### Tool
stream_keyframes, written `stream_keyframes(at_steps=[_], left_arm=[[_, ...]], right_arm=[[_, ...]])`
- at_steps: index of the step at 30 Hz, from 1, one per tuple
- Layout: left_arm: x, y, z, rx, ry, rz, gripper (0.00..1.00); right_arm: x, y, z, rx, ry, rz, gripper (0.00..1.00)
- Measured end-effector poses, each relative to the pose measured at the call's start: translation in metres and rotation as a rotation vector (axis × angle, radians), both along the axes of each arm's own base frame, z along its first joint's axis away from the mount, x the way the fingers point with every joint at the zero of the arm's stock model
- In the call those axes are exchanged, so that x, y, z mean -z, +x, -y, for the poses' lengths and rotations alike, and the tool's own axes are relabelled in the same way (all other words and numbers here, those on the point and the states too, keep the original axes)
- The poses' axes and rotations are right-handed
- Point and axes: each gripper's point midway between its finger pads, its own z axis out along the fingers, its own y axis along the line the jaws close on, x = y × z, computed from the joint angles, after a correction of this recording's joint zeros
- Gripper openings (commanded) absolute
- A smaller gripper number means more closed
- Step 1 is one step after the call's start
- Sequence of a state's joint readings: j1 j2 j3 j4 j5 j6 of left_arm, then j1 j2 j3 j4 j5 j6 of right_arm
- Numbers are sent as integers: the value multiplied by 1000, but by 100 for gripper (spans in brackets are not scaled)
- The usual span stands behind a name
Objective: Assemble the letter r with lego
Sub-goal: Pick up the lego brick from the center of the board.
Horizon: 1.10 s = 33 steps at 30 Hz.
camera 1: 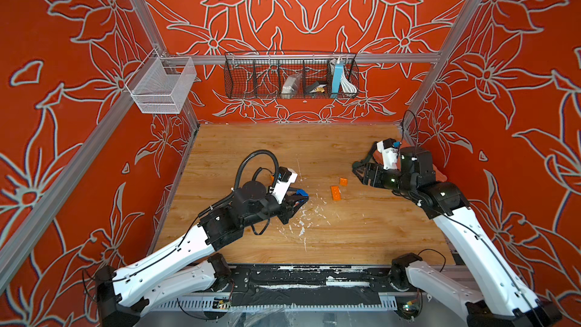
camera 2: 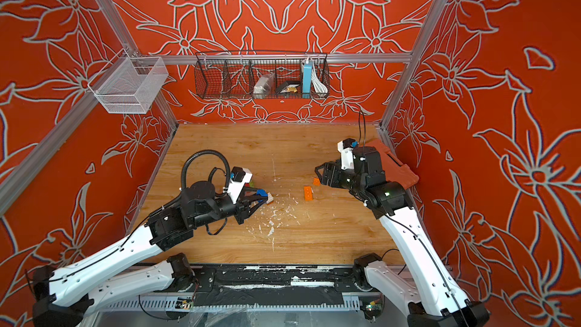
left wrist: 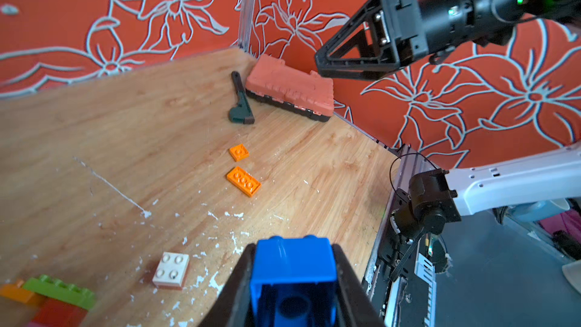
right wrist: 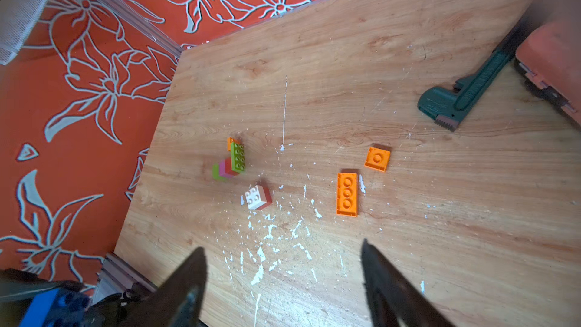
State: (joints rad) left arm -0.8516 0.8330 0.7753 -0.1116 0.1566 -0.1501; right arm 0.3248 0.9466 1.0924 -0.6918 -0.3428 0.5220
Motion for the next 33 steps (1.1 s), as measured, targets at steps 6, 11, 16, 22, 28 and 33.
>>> stream_keyframes(at_steps=[6,11,16,22,28,33], left_arm=[[-26,-1,-13,64,-19,170,0],[-52,-4,-18,153,-61,337,0],[-71,-9,-18,233,-73,519,0],[-81,-14,-14,315,-52,672,0],[-110,-27,-15,360,-39,832,0],[-124,-35,-17,371,-28,910,0]], right_arm=[[-16,-6,-17,-93,71,29,93],[-33,-13,-45,-207,205,20,95],[-53,-42,-87,-371,309,0,95],[-90,-83,-127,-570,407,44,95],[-116,-103,-140,-662,451,107,95],[-127,-115,-147,-704,479,126,95]])
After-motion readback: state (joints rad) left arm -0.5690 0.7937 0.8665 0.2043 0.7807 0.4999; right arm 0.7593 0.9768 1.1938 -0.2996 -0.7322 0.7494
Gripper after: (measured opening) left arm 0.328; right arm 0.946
